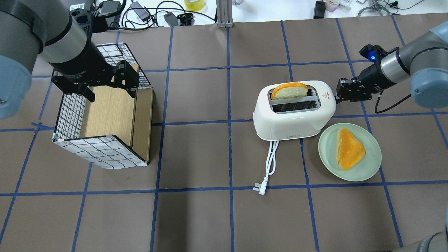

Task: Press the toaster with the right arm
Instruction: 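Lift the right gripper up off the toaster lever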

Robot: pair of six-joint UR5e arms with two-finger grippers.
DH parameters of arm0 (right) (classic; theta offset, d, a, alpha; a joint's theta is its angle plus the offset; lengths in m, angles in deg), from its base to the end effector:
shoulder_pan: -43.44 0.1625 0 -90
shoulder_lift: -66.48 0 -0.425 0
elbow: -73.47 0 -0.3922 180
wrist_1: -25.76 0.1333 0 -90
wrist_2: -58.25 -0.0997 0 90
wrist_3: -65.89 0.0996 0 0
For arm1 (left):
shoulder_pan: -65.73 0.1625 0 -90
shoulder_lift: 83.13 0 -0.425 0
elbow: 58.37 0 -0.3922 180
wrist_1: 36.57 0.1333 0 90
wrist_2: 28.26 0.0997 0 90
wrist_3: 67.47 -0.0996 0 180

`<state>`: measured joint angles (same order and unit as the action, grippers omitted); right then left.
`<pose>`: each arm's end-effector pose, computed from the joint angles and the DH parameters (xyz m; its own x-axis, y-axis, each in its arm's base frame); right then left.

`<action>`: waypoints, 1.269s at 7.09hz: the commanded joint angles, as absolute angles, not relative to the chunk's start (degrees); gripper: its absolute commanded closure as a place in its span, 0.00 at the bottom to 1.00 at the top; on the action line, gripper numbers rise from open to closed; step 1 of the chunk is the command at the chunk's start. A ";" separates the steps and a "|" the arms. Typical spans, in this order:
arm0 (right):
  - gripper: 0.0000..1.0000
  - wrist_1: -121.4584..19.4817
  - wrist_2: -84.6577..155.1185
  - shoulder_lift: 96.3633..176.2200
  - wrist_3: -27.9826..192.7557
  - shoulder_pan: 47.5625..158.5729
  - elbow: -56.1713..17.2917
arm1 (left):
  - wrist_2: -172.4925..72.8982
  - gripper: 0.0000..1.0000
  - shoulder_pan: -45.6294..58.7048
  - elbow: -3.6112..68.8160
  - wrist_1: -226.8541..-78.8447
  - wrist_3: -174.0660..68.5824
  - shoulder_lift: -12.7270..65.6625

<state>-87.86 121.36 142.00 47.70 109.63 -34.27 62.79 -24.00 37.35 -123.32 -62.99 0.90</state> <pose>-0.0481 -0.5508 0.2621 -0.8739 0.1185 -0.4715 0.1330 0.9911 0.0025 -0.1293 -0.4542 0.4936 -0.9964 -0.0838 -0.0135 -0.0828 0.9946 -0.0623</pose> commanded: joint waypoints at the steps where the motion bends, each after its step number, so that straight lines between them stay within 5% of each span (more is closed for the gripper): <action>1: 1.00 -86.58 121.80 144.34 48.39 109.71 -34.11 | 62.79 0.00 -24.00 37.35 -123.32 -62.99 0.90; 6: 1.00 -77.87 124.34 148.40 50.33 110.41 -28.84 | 62.79 0.00 -24.00 37.35 -123.32 -62.99 0.90; 9: 1.00 -67.62 133.97 150.86 53.99 116.09 -17.29 | 62.79 0.00 -24.00 37.35 -123.32 -62.99 0.90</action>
<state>-72.14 129.56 150.14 51.75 113.01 -22.65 62.77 -24.00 37.35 -123.32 -62.99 0.90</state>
